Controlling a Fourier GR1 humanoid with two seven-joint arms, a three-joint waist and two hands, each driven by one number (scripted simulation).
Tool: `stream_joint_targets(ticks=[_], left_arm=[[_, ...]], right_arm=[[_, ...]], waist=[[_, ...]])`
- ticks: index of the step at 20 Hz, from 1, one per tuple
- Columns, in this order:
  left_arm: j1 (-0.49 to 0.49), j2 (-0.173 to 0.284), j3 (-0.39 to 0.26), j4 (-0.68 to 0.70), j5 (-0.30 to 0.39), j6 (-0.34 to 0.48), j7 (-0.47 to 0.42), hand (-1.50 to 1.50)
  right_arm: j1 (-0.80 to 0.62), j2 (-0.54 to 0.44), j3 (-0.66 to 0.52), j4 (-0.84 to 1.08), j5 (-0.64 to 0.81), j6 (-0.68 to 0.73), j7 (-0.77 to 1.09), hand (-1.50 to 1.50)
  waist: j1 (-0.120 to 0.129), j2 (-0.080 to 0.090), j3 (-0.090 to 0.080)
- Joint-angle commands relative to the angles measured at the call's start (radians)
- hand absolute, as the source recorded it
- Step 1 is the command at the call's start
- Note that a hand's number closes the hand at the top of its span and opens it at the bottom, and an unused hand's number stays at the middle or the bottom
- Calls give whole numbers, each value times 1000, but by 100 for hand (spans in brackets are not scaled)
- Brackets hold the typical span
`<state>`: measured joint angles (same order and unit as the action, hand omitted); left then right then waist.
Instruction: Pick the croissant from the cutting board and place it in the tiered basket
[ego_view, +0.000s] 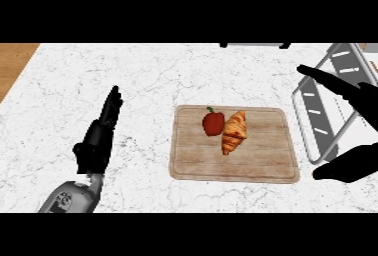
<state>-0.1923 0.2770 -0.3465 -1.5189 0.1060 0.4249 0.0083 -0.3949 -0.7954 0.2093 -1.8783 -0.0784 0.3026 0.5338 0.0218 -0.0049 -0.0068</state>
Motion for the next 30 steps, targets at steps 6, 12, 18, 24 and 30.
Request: stream_joint_targets(ticks=[6, 12, 18, 24, 30], left_arm=[[-41, -60, -27, 19, -40, 24, 33, 0], [-5, -35, 25, 14, -38, -5, 23, 0], [1, -23, 39, -9, -32, -32, 18, 0], [37, -20, 51, -12, -34, -46, -4, 0], [30, -51, 53, -29, -47, -26, 31, 0]], right_arm=[[-396, 161, 263, -20, 21, 113, 579, -150], [-482, 314, 305, 123, 80, 123, 616, -150], [-534, 350, 348, 232, 37, 166, 665, -150], [-522, 360, 402, 246, 35, 153, 722, -150], [-537, 335, 423, 256, 49, 178, 728, -150]], waist=[[8, 3, 3], [-10, 4, 6], [-13, 3, 5], [-17, 1, 5], [-21, 2, 6]])
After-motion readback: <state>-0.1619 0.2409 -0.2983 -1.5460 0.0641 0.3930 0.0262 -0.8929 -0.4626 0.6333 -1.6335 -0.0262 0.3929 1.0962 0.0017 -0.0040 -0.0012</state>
